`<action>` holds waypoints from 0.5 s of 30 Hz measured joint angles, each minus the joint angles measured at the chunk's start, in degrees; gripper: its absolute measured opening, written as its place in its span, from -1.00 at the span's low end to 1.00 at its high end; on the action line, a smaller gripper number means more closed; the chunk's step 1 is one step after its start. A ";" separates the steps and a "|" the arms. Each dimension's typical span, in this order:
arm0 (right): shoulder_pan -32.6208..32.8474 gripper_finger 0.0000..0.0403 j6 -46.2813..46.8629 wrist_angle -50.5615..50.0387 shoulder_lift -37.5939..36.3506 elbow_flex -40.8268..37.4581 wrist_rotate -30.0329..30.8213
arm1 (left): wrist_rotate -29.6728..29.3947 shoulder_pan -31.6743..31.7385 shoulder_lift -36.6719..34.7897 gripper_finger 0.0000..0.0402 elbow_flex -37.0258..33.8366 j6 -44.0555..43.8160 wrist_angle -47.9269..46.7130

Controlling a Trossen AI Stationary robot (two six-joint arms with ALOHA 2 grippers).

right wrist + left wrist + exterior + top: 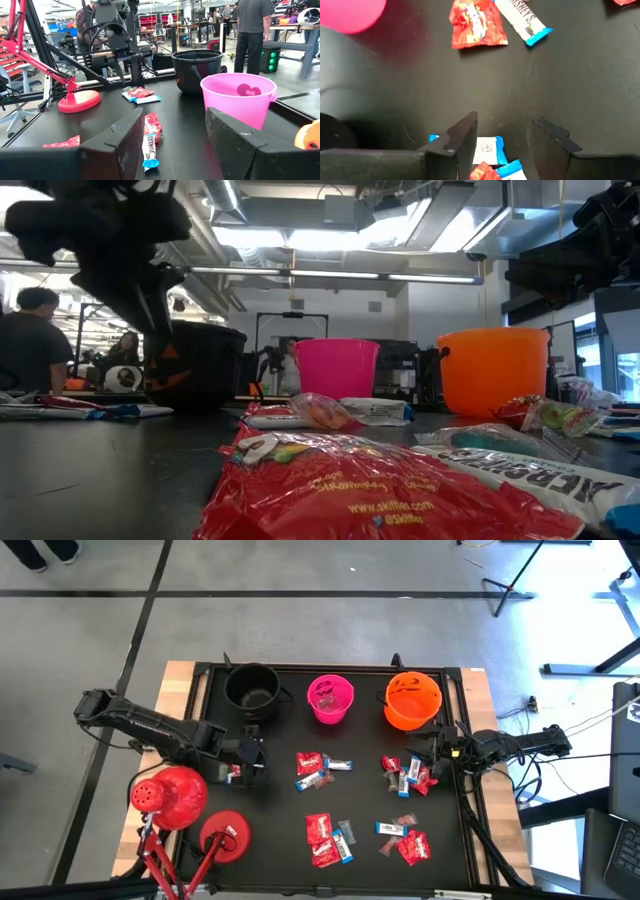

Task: Organize candy in baskets
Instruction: Put the white chocolate bar into the black bucket

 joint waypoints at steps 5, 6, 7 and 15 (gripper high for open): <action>0.01 0.06 0.00 -0.02 0.00 0.00 0.00 | -0.13 -1.51 -2.97 -0.22 -3.62 -3.12 2.19; 0.02 0.06 0.00 -0.02 0.00 -0.01 0.00 | -0.24 -1.82 -3.65 -0.22 -4.24 -3.80 2.37; 0.02 0.06 0.00 -0.01 -0.01 -0.01 -0.01 | -0.42 -2.20 -4.39 -0.22 -4.93 -4.42 2.33; 0.00 0.06 0.00 0.00 -0.02 0.01 0.01 | -0.97 -4.74 -8.51 -0.22 -9.94 -9.95 2.28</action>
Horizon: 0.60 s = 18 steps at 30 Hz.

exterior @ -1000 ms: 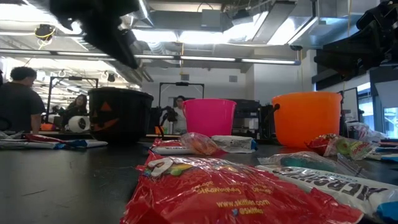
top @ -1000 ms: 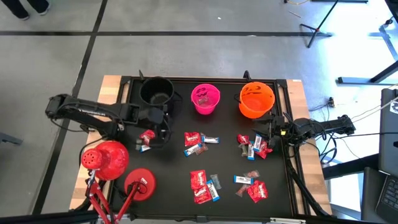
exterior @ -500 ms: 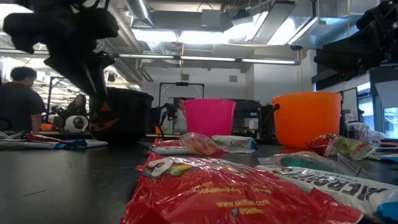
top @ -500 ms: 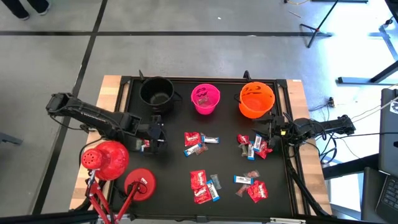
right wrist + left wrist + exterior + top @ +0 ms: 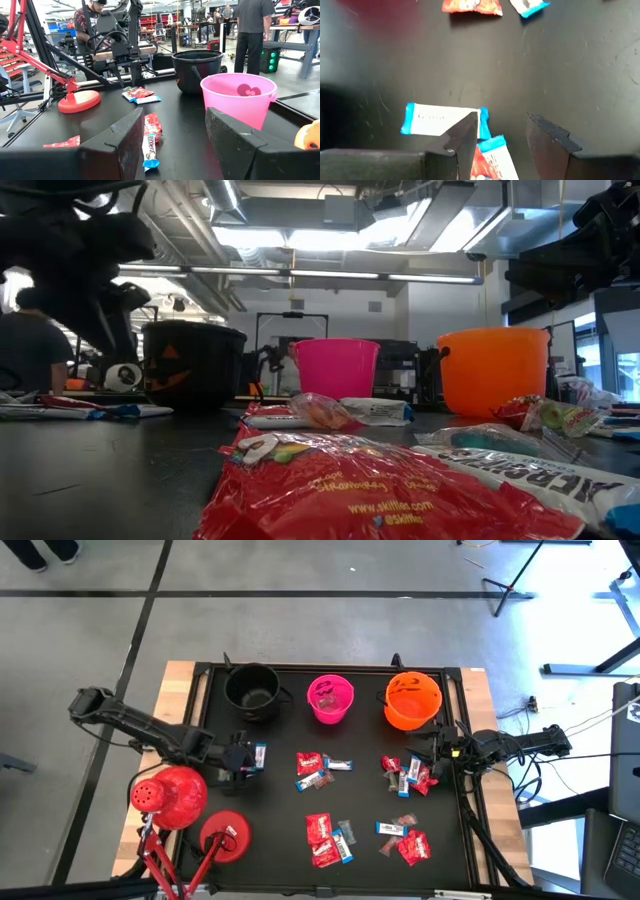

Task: Organize candy in baskets
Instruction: Put the white chocolate bar into the black bucket

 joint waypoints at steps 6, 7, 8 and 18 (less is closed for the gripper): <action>0.00 0.06 0.00 -0.02 0.01 0.00 0.00 | -0.61 -3.08 -0.29 -0.22 -1.71 -3.04 0.99; 0.02 0.06 0.00 -0.02 0.01 -0.02 -0.02 | -0.59 -3.57 -0.22 -0.22 -1.88 -3.43 0.90; 0.00 0.06 0.00 -0.02 0.02 -0.02 0.00 | -0.60 -4.12 -0.19 -0.22 -2.09 -3.81 0.88; 0.01 0.06 0.00 -0.02 0.01 -0.01 -0.02 | -3.25 -8.13 -0.06 -0.22 -2.33 -4.95 -0.02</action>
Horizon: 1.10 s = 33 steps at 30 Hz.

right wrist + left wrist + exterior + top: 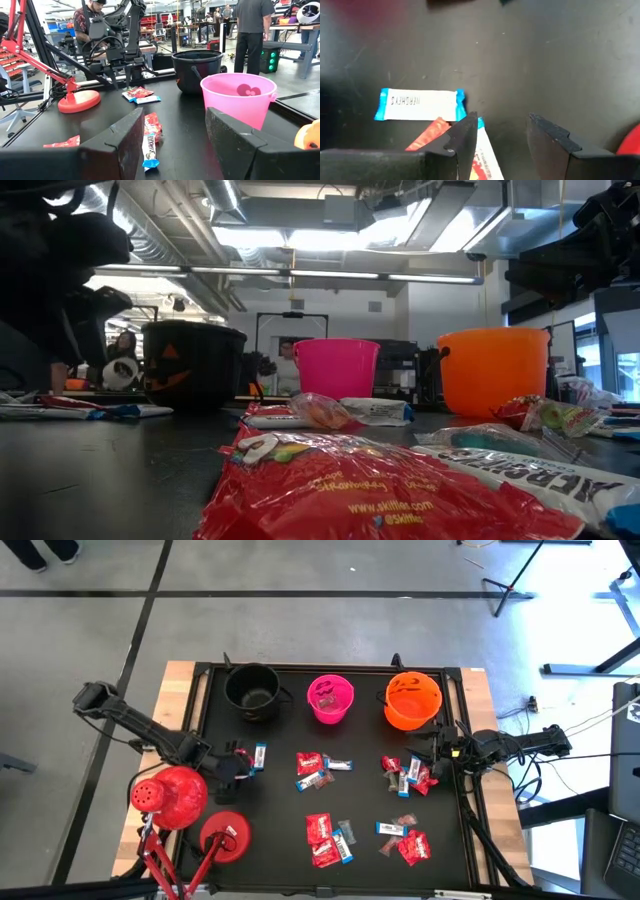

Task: Organize candy in baskets
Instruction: Put the white chocolate bar into the black bucket

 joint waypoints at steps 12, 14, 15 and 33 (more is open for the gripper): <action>-0.02 0.06 0.00 0.01 0.00 0.01 0.01 | -3.90 4.51 8.26 -0.22 0.02 10.10 5.36; 0.00 0.06 0.00 0.00 0.00 0.00 0.00 | -3.69 5.51 10.14 -0.22 0.01 10.83 5.79; 0.00 0.06 0.00 0.02 -0.02 0.01 0.00 | -3.68 5.90 10.95 -0.22 0.00 10.91 5.81; -0.01 0.06 0.00 0.02 0.00 0.00 0.00 | -5.54 9.23 20.02 -0.29 0.15 13.98 11.41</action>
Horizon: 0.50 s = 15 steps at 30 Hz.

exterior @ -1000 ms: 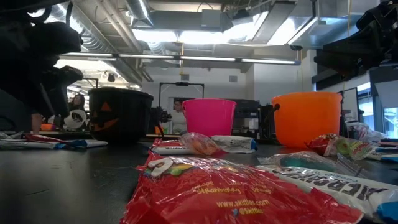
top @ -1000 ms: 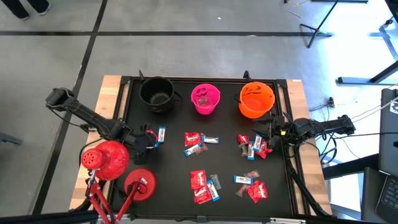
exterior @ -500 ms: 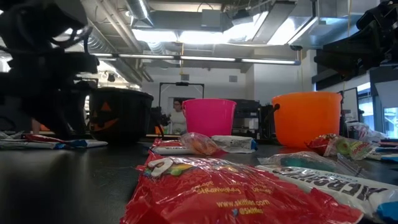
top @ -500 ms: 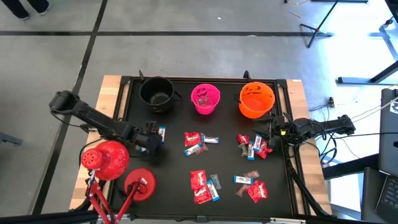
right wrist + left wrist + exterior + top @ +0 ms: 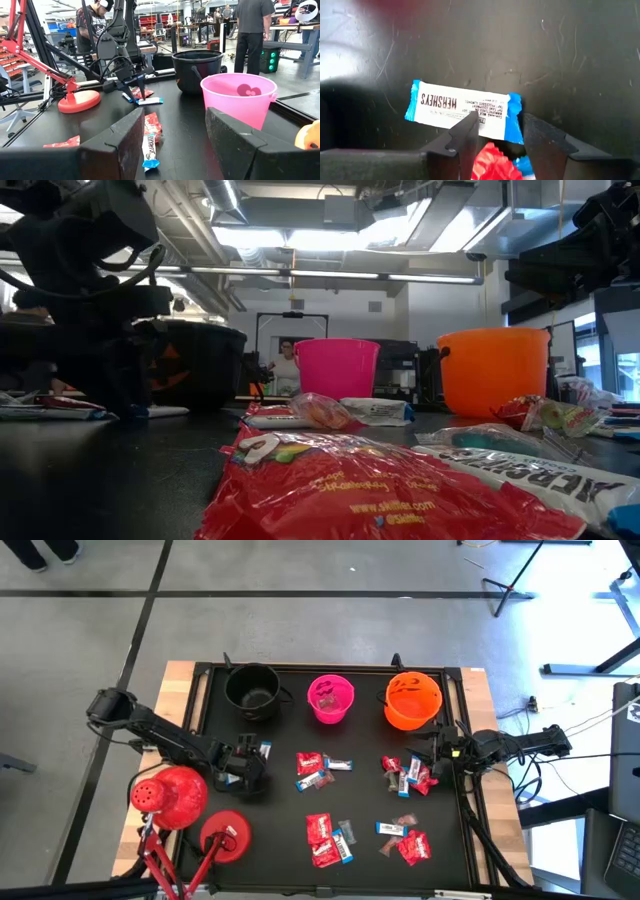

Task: Organize candy in baskets
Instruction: Put the white chocolate bar into the black bucket

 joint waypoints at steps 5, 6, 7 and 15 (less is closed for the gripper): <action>-0.01 0.06 0.00 -0.02 0.01 0.00 0.00 | -0.59 -0.01 1.08 -0.62 0.06 0.05 1.36; 0.00 0.06 0.00 0.00 0.01 0.01 0.01 | -0.63 0.00 1.08 -0.71 0.07 0.03 1.47; 0.02 0.06 0.00 0.00 0.01 0.02 0.00 | -0.55 0.00 1.08 -0.80 0.07 0.03 1.63; 0.02 0.06 0.00 0.00 0.01 -0.01 0.00 | -0.11 0.00 -0.11 -0.99 0.98 -0.02 1.97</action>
